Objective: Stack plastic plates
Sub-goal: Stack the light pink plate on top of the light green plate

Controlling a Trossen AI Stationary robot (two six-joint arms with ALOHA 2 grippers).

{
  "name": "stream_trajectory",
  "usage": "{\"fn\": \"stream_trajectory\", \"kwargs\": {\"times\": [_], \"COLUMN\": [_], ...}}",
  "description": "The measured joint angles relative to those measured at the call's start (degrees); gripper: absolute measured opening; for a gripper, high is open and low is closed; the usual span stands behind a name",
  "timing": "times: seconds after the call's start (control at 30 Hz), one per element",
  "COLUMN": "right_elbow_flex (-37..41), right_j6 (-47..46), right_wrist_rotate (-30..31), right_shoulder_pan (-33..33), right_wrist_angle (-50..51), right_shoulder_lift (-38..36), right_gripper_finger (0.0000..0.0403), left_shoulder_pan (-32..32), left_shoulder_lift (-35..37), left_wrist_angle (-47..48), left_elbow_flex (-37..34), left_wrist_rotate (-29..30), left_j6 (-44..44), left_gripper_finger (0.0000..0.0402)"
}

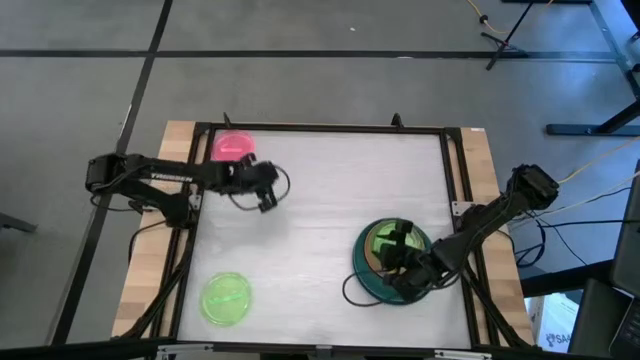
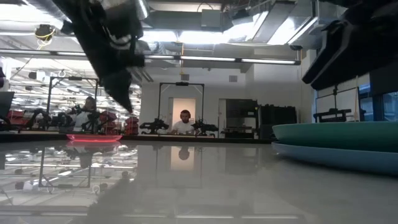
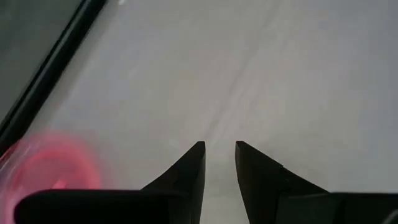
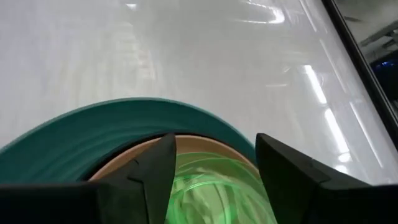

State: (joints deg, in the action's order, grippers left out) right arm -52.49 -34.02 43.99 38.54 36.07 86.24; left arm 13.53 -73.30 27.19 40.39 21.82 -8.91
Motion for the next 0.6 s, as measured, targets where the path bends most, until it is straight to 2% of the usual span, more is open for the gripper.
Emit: {"fn": "stream_trajectory", "kwargs": {"times": [0.17,0.33,0.43,0.6], "right_elbow_flex": [0.0,0.0,0.0,0.0], "right_j6": [1.53,1.87,3.53,4.55], "right_wrist_rotate": [-0.68,-1.08,-1.08,-1.09], "right_shoulder_pan": [-2.01,-2.73,-2.66,-2.62], "right_wrist_angle": [0.0,0.05,0.06,0.06], "right_shoulder_lift": [0.0,0.0,0.0,0.0], "right_gripper_finger": [0.0211,0.0211,0.0211,0.0211], "left_shoulder_pan": [12.17,21.66,25.04,27.01], "left_shoulder_lift": [-0.02,-0.07,-0.6,-2.97], "left_wrist_angle": [1.28,-1.21,-1.3,-2.64], "left_elbow_flex": [-3.03,-5.93,-6.24,-6.26], "left_wrist_rotate": [0.13,-0.81,-3.01,-2.92], "left_j6": [1.09,3.77,6.16,9.51], "left_gripper_finger": [0.0082,0.0082,0.0082,0.0082]}}
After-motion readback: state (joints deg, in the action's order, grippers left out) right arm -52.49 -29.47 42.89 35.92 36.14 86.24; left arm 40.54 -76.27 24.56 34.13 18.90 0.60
